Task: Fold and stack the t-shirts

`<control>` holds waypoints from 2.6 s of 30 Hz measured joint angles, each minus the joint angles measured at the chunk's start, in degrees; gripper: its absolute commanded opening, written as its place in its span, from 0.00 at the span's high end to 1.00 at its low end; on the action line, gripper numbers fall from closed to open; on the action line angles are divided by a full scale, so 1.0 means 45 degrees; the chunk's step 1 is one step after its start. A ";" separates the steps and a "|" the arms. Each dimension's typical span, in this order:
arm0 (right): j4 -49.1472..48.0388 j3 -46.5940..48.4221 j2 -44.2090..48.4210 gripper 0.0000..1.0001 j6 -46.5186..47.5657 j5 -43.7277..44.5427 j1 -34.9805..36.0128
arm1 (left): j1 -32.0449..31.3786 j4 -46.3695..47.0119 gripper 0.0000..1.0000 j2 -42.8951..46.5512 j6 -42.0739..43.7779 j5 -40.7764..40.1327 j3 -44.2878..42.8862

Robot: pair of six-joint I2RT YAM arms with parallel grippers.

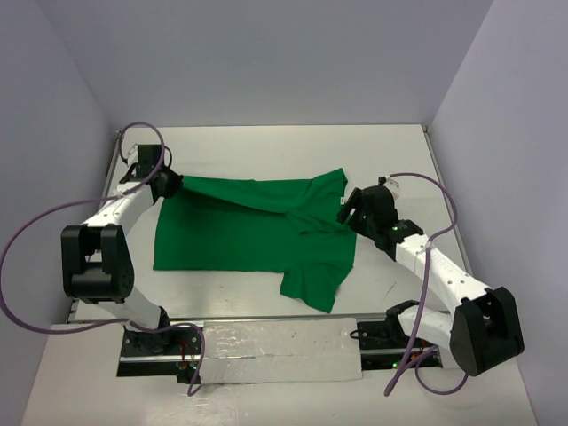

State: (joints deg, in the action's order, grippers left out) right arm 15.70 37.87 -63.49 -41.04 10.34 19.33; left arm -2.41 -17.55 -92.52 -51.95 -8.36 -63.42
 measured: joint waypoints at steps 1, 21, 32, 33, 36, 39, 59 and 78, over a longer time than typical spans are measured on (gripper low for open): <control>0.0004 -0.0001 0.0038 0.23 0.0000 -0.0003 0.0000 | -0.0005 0.0052 0.90 0.0230 -0.0039 0.0016 0.0495; -0.0020 0.0567 -0.1165 0.16 0.0244 -0.0725 -0.1143 | -0.0025 -0.1188 0.26 0.0247 -0.0319 -0.0586 0.0413; -0.0619 0.5433 -0.7306 0.12 0.0372 -0.2401 -0.2420 | 0.0716 -0.1377 0.19 -0.2972 0.0338 -0.0233 -0.2155; -0.0641 0.5858 -0.7824 0.11 0.0376 -0.2555 -0.2547 | 0.0919 -0.1393 0.19 -0.3074 0.0399 -0.0099 -0.2148; -0.0537 0.7040 -0.9221 0.10 0.0429 -0.2854 -0.2797 | 0.1439 -0.1376 0.19 -0.3247 0.0615 0.0191 -0.2152; -0.0352 0.8004 -1.0334 0.08 0.0561 -0.3063 -0.2890 | 0.1704 -0.1290 0.19 -0.3418 0.0721 0.0360 -0.2152; 0.0564 1.0153 -1.2420 0.91 0.0364 -0.2369 -0.2821 | 0.2063 -0.0491 0.90 -0.4568 0.0697 0.0955 -0.2326; -0.0287 0.9215 -1.1043 0.84 -0.0461 -0.1251 -0.2803 | 0.2714 -0.0541 0.90 -0.4397 0.0217 0.1987 -0.2701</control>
State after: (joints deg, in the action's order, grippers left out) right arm 14.41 79.34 -113.19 -43.11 4.71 6.72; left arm 9.80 -19.99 -112.30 -50.97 0.59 -75.57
